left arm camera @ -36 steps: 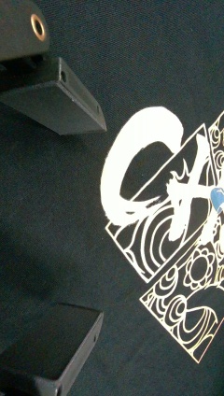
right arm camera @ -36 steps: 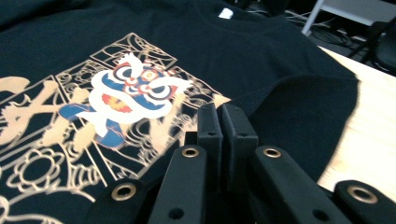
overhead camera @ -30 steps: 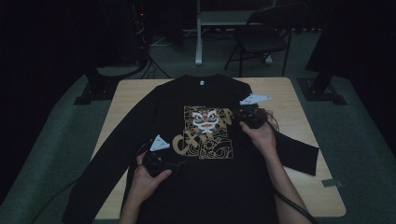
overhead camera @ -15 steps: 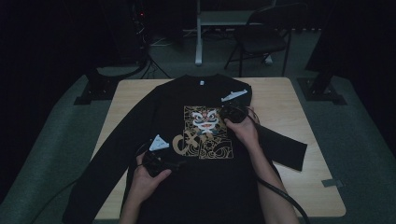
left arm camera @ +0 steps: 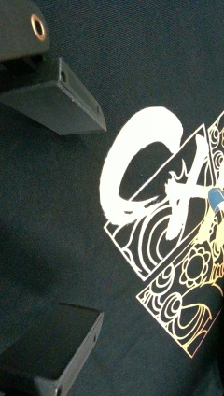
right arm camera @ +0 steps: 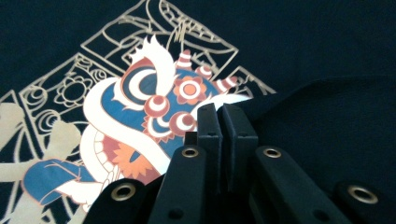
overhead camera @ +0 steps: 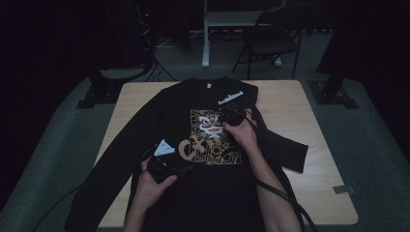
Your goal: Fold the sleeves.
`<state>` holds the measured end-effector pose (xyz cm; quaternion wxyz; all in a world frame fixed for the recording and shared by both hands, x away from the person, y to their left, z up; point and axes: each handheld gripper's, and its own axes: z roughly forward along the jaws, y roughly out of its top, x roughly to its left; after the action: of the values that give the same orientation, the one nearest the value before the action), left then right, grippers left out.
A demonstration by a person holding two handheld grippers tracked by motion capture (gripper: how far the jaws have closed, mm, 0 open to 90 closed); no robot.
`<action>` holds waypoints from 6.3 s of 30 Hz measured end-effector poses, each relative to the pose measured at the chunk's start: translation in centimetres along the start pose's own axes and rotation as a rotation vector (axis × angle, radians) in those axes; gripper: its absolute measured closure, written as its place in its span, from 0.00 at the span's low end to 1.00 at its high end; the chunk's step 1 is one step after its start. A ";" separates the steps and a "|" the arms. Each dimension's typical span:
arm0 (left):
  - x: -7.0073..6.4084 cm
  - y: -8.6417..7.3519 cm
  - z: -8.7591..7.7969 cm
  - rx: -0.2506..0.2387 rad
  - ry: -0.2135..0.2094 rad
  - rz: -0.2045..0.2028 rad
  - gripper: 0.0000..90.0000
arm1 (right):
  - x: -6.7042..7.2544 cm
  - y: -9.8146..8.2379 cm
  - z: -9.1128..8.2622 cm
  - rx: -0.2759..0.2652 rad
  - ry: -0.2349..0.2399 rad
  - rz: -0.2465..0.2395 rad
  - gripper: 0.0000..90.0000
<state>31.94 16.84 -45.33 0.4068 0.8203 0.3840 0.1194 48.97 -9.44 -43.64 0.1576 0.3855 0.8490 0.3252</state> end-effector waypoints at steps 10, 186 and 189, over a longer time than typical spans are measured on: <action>0.0 0.0 0.0 0.000 0.002 0.001 0.11 | 0.2 -0.4 0.2 -0.023 0.085 0.026 0.61; -0.4 0.0 0.1 0.015 0.027 0.030 0.11 | -2.0 -14.8 -16.0 -0.087 -0.075 0.056 0.94; -0.5 0.0 0.1 0.018 0.038 0.038 0.11 | -0.8 -13.8 -15.2 -0.068 -0.053 0.011 0.94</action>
<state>31.67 16.40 -45.32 0.3897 0.8286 0.3771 0.1392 34.01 -23.40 -41.67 0.1911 0.3931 0.8309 0.3444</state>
